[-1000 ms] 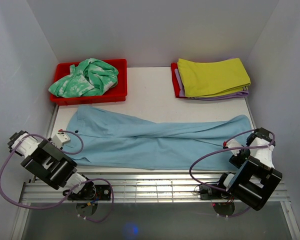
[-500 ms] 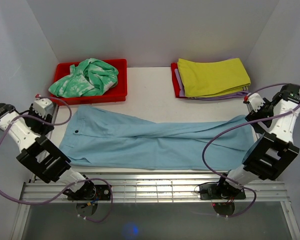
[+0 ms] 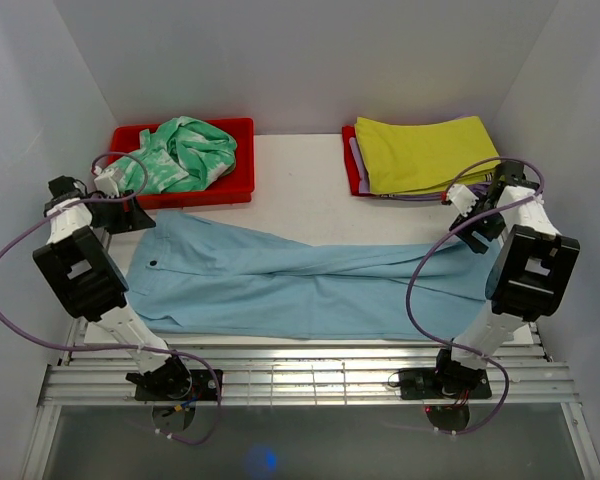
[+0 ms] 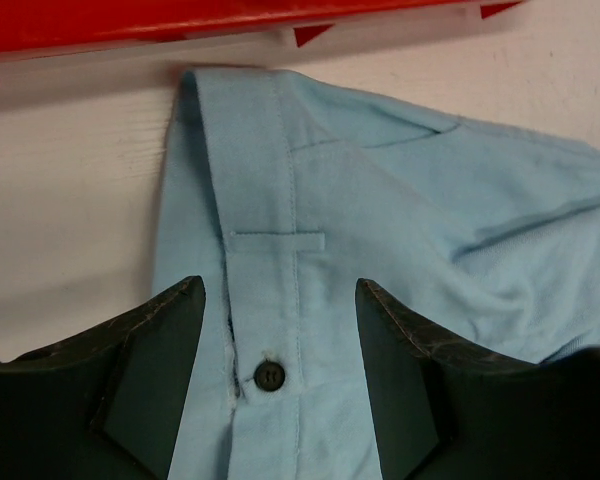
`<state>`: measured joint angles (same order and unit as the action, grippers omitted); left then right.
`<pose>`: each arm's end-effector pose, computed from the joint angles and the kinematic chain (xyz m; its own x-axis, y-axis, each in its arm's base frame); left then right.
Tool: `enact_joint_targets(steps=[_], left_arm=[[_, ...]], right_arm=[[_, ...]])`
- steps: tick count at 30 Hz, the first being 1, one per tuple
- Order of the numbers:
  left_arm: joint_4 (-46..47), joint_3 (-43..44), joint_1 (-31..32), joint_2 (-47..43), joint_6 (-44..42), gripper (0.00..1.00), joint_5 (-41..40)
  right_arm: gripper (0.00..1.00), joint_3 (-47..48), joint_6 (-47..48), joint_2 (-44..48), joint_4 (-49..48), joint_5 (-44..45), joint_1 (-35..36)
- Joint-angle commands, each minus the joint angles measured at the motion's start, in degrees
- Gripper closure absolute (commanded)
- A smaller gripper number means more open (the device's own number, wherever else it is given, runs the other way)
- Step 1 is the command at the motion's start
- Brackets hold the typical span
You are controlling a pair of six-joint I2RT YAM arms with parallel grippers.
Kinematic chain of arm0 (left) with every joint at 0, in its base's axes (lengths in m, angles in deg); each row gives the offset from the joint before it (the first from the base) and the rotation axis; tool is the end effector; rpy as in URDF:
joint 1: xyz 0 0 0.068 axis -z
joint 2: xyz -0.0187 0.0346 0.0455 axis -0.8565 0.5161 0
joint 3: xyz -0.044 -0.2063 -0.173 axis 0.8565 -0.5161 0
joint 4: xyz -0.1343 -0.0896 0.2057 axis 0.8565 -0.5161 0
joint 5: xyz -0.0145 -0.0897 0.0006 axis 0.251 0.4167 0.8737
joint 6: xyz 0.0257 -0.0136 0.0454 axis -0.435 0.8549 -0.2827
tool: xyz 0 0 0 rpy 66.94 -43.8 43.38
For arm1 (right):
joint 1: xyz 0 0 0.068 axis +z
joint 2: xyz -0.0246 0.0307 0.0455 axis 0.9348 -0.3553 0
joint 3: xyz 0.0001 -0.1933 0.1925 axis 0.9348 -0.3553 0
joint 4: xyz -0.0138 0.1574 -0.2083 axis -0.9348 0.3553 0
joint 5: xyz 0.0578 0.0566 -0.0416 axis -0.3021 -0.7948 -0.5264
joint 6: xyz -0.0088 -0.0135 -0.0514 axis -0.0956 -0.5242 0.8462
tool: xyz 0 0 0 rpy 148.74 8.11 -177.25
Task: Fold and stack the trousers
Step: Flatten the trousers out
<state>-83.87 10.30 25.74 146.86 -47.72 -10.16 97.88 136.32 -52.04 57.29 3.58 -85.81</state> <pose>0.3272 0.1842 0.2253 -0.7792 -0.1046 -0.6180 0.2065 0.8881 -0.4107 0.3331 -0.0981 0.2285 -0.5577 -0.8171 -0.1460 -0.7561 0.5727 -0.3167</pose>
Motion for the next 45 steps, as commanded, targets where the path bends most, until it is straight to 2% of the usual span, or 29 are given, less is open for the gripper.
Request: enact_joint_targets(steps=[1, 7, 13, 16, 17, 18, 19, 22, 23, 26, 28, 29, 30, 32, 33, 36, 40, 44, 45], left_arm=[[8.03, 0.3, 0.23, 1.38, 11.39, 0.28, -2.39], [9.18, 2.06, 0.23, 5.42, 15.7, 0.27, -2.57], [9.7, 2.68, 0.76, 8.59, 18.16, 0.27, -0.63], [12.59, 0.75, 1.9, 8.59, 20.79, 0.25, -2.12], [14.61, -0.38, 2.34, 8.07, 22.45, 0.24, -2.39], [16.02, -1.18, 2.43, 7.8, 22.47, 0.24, -2.39], [17.6, -1.97, 2.52, 7.37, 23.52, 0.24, -2.3], [22.18, -3.91, 3.39, 6.75, 26.42, 0.23, -2.13], [22.71, -4.0, 3.74, 6.92, 26.77, 0.23, -2.3], [24.29, -4.17, 5.5, 8.15, 27.65, 0.25, -3.1], [24.65, -4.26, 6.46, 9.11, 28.27, 0.36, -3.71], [24.65, -4.35, 6.56, 9.29, 30.19, 0.46, -4.23], [24.73, -4.52, 6.56, 9.21, 30.64, 0.65, -4.85], [24.82, -5.48, 6.3, 7.81, 30.64, 0.84, -6.25], [24.91, -5.93, 6.12, 6.93, 30.64, 1.0, -6.61], [23.6, -6.37, 3.76, 4.03, 30.82, 1.0, -7.31], [21.14, -5.32, -0.37, 1.56, 30.65, 1.0, -9.24], [17.71, -2.42, -5.56, 1.12, 29.42, 1.0, -9.6], [16.05, -1.2, -7.31, 1.73, 28.98, 1.0, -9.34]], right_arm=[[0.14, 4.29, -0.61, -3.89, -7.67, 4.08, -0.34], [0.12, 5.8, 6.85, -10.48, -7.85, 7.07, 0.19], [0.14, 5.18, 9.68, -13.47, -8.73, 6.99, 0.89], [0.26, 3.86, 10.12, -13.48, -10.31, 7.08, 1.33], [0.4, 3.16, 10.47, -13.22, -10.84, 7.16, 1.33], [0.4, 2.81, 10.47, -13.04, -11.28, 7.25, 1.42], [0.44, 2.54, 10.56, -12.86, -11.63, 7.25, 1.42], [0.69, 2.01, 10.56, -12.07, -11.72, 8.13, 1.59], [0.9, 2.01, 10.47, -11.9, -11.63, 8.22, 1.59], [0.92, 1.57, 10.38, -10.23, -11.98, 8.31, 1.51], [0.92, 2.1, 9.6, -8.56, -11.81, 7.08, 1.51], [0.92, 2.45, 8.98, -7.95, -11.9, 6.64, 1.51], [0.92, 3.06, 8.19, -6.72, -11.9, 5.59, 1.59], [0.92, 6.22, 5.47, -5.48, -11.11, 4.18, 1.59], [0.92, 7.36, 4.59, -4.0, -10.84, 2.7, 1.59], [0.92, 10.36, 2.56, -0.23, -11.19, -1.08, 1.59], [0.92, 10.45, 0.98, 4.97, -16.45, -3.64, 1.51], [0.92, 6.86, -0.6, 12.6, -23.13, -5.4, 0.28], [0.92, 2.5, 0.09, 14.28, -26.71, -7.32, -0.25]])
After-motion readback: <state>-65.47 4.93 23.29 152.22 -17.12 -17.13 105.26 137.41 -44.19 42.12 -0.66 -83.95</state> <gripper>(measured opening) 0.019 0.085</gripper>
